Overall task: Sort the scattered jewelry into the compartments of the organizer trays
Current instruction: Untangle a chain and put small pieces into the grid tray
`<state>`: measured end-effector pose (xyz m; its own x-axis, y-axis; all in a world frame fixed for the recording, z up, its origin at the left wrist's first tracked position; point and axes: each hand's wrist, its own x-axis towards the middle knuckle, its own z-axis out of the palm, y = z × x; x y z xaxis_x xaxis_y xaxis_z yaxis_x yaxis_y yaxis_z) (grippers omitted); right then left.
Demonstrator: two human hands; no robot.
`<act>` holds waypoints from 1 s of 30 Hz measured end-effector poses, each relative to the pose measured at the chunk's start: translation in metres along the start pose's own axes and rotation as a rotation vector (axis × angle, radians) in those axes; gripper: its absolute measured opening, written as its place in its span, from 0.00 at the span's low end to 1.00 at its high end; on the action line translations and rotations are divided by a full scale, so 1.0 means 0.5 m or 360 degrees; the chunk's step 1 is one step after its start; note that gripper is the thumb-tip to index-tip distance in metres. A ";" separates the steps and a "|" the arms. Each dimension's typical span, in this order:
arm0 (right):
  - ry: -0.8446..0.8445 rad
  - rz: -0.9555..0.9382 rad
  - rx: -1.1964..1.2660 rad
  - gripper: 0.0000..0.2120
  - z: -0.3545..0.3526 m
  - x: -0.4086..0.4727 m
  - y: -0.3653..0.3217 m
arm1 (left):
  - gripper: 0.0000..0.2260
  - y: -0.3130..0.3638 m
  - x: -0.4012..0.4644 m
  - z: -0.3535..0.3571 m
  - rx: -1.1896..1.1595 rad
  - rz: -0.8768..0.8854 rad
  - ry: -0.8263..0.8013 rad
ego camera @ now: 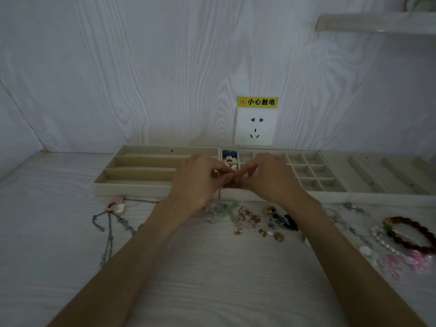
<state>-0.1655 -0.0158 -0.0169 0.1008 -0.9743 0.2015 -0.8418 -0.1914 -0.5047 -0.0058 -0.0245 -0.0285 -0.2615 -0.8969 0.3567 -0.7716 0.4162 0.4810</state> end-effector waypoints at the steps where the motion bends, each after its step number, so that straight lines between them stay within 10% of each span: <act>1: 0.0003 0.0006 0.0042 0.05 -0.002 0.000 0.001 | 0.07 0.001 0.000 0.000 0.0012 -0.0007 0.0015; 23: -0.0067 -0.0392 -0.0678 0.17 -0.005 -0.019 -0.016 | 0.06 0.021 -0.002 0.007 -0.0200 -0.0352 0.0188; 30: 0.0112 -0.0159 -0.0239 0.21 -0.011 -0.012 -0.005 | 0.07 0.028 -0.008 0.007 -0.0035 -0.0288 0.0232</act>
<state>-0.1669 -0.0086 -0.0124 0.1548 -0.9396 0.3053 -0.8997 -0.2617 -0.3494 -0.0178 -0.0157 -0.0260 -0.0325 -0.9268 0.3741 -0.7853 0.2552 0.5641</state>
